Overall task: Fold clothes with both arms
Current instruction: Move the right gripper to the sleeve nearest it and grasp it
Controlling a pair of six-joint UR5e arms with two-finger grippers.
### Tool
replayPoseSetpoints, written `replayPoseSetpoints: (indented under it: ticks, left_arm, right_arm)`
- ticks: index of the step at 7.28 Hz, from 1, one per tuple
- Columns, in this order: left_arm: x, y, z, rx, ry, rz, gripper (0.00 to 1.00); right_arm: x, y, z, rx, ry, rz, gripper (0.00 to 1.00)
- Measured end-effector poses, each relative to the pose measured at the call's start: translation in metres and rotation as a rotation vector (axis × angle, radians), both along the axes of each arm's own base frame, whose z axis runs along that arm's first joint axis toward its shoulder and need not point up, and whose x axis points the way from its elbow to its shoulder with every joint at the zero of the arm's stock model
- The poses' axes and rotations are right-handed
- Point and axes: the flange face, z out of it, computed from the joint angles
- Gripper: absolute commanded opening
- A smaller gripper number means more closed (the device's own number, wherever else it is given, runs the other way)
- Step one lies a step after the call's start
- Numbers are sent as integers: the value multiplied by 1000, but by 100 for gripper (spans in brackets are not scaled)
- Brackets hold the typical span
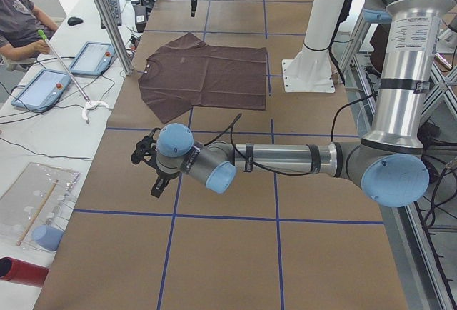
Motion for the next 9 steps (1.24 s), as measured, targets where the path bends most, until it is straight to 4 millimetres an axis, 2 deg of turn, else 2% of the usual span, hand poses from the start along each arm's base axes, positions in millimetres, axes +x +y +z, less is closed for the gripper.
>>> replayPoseSetpoints:
  ticks: [1, 2, 4, 5, 7, 9]
  left_arm:
    - [0, -3, -4, 8, -1, 0, 100]
    - [0, -7, -8, 16, -1, 0, 100]
    - [0, -12, -13, 28, -2, 1, 100]
    - [0, -12, -13, 30, -2, 2, 100]
    - [0, -12, -12, 29, -3, 4, 100]
    - [0, -12, -11, 29, -4, 4, 100]
  right_arm:
    - [-28, -4, 0, -28, -24, 42, 100]
    - [-44, -9, 8, -50, -21, 57, 100]
    - [-56, -19, 27, -53, 32, 76, 98]
    - [-59, -24, 33, -46, 62, 82, 74]
    - [-68, -33, 28, -49, 104, 86, 54]
    - [-75, -34, 22, -34, 123, 65, 57]
